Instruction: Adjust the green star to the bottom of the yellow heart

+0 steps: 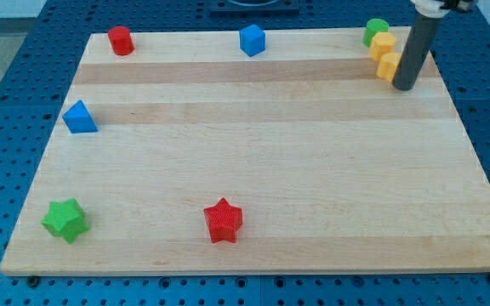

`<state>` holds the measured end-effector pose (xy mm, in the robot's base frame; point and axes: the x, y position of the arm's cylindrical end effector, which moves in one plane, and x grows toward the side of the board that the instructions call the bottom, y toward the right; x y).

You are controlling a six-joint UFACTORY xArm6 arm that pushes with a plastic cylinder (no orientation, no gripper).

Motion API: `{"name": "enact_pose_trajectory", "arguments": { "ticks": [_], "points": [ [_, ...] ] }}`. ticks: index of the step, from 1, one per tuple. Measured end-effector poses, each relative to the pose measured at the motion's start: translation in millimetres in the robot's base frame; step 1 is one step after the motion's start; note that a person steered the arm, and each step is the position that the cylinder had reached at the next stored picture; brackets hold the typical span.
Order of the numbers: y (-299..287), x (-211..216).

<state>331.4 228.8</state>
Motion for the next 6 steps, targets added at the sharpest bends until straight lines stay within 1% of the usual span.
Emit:
{"name": "enact_pose_trajectory", "arguments": {
  "ticks": [2,3,4,5,6],
  "points": [
    [0.0,-23.4],
    [-11.1,-10.2],
    [-65.1,31.6],
    [-146.8,48.8],
    [-219.2,83.9]
  ]
}}
